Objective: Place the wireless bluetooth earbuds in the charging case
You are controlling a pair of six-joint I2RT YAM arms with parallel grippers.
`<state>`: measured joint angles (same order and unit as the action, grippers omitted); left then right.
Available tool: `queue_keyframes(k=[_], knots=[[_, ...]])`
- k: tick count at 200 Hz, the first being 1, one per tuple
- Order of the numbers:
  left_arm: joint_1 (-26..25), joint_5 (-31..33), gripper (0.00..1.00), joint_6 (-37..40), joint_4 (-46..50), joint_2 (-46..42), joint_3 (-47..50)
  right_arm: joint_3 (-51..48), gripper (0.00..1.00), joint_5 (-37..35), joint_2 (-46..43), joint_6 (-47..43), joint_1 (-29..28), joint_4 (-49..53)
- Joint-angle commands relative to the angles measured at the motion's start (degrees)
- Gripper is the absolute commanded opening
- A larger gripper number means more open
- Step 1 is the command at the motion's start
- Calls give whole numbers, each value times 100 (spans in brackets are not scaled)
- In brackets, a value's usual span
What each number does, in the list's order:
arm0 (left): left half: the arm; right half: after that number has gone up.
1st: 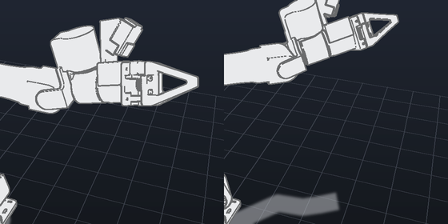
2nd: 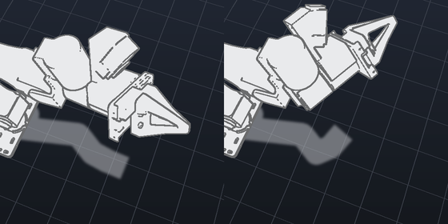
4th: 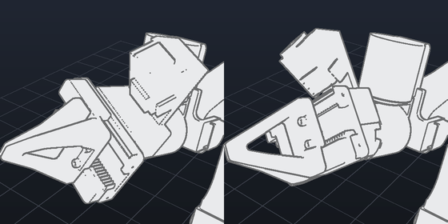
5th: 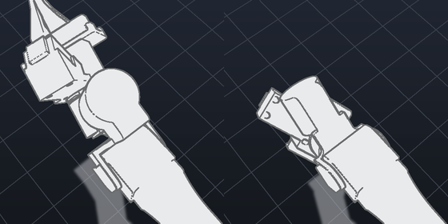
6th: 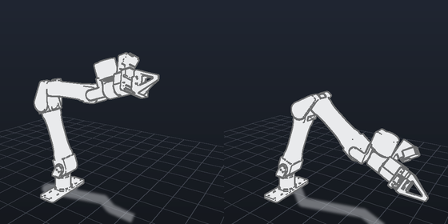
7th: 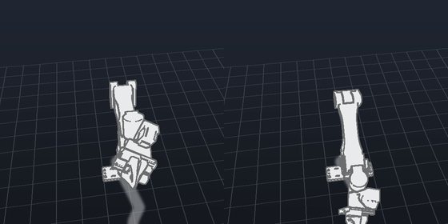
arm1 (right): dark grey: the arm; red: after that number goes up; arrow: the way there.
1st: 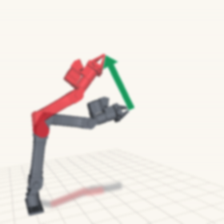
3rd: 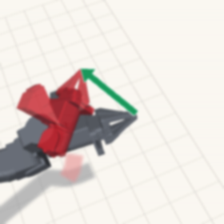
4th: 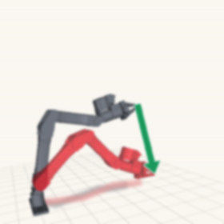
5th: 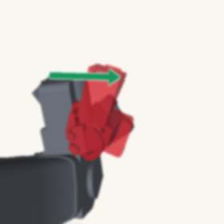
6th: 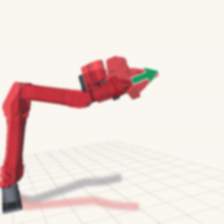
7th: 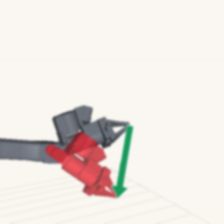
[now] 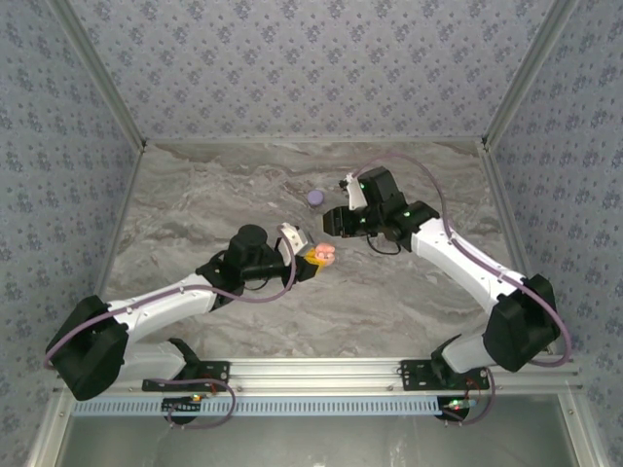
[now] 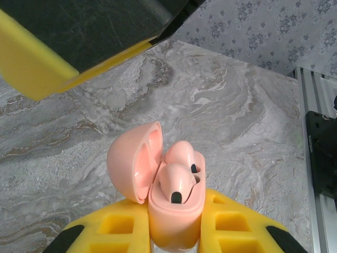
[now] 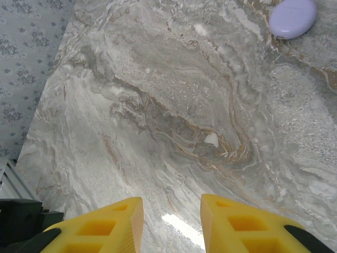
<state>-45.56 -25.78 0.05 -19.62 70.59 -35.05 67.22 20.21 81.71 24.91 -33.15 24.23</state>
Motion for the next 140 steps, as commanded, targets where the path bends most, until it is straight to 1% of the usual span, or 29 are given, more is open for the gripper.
queue_keyframes(k=[1,55,140], knots=[[-50,-99,7,134,-11,-90,-256,336,36,168,161,-136,-94,307],[-50,-111,7,153,10,-104,-272,502,36,228,460,-211,-201,454],[-51,76,7,159,50,-100,-263,779,35,690,795,-473,-366,844]])
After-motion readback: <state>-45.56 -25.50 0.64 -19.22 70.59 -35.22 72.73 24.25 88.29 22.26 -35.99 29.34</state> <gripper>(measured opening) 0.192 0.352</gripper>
